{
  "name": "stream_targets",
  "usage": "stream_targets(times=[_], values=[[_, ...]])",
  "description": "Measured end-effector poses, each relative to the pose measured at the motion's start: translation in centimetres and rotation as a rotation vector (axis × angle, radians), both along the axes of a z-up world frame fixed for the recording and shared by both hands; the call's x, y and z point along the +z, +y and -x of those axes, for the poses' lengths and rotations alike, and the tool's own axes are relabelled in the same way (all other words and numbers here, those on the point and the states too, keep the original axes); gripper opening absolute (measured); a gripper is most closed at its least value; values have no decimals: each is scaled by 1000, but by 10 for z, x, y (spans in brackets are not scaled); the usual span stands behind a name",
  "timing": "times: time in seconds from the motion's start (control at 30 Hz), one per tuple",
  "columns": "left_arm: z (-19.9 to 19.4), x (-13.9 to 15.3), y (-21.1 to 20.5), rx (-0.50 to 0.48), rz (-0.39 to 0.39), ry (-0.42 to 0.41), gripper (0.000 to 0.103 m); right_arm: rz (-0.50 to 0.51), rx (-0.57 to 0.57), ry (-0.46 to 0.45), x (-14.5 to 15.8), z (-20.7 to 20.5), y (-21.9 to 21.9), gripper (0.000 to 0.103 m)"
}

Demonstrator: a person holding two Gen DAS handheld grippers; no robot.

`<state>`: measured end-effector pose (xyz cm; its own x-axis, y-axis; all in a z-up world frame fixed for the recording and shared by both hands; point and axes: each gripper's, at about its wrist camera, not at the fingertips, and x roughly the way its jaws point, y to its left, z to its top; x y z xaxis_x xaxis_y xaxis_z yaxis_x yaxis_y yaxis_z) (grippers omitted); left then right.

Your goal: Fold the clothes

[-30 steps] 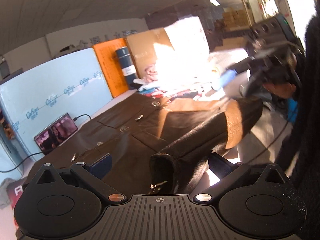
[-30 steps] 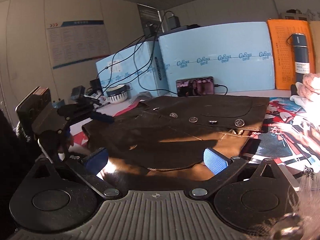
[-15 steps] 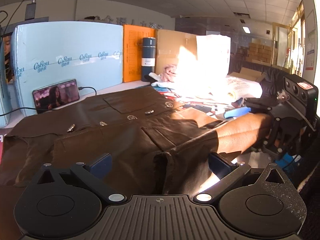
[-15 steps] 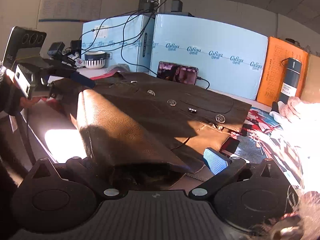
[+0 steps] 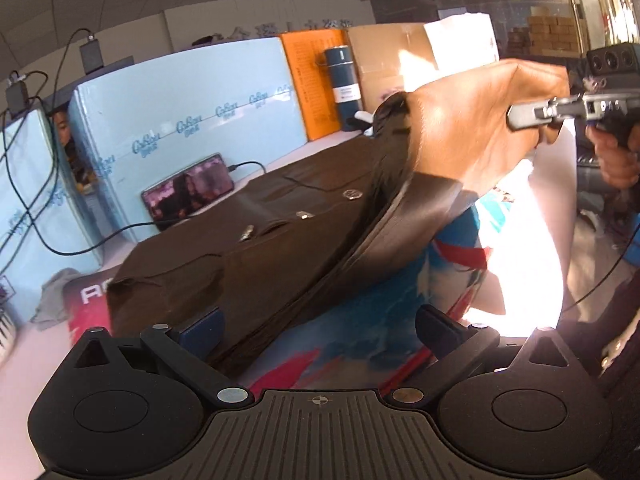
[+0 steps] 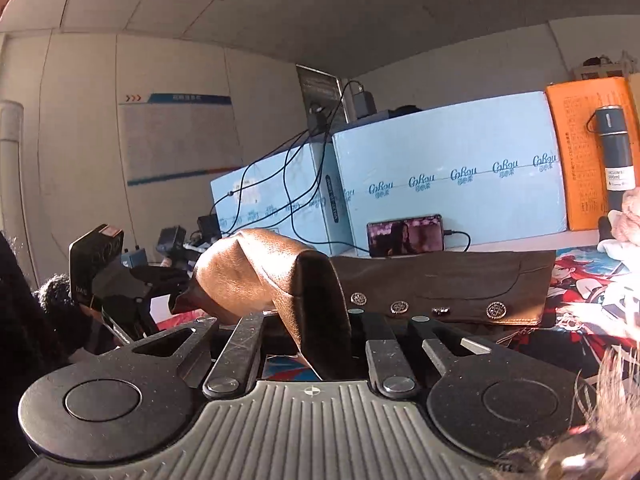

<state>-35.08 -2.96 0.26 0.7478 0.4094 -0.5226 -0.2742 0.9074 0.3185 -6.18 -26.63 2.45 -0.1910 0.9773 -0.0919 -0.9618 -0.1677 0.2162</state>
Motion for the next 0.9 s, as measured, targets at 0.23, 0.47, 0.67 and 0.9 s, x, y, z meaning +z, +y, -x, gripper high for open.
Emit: stream_targets(times=[0.23,0.47,0.67,0.9], values=[[24,5,8,20,-153,161,7,-16,-19,-28,10,-3,-7,9],[28,24,19,72,-170,-39,17,-73,-103,-21,30,-26,8,8],[32,22,54,175,-55,-191,37,-124,-182,20,38,-47,46,8],[10,29,96,288,37,-316,31,-125,-276,54,39,-72,84,8]])
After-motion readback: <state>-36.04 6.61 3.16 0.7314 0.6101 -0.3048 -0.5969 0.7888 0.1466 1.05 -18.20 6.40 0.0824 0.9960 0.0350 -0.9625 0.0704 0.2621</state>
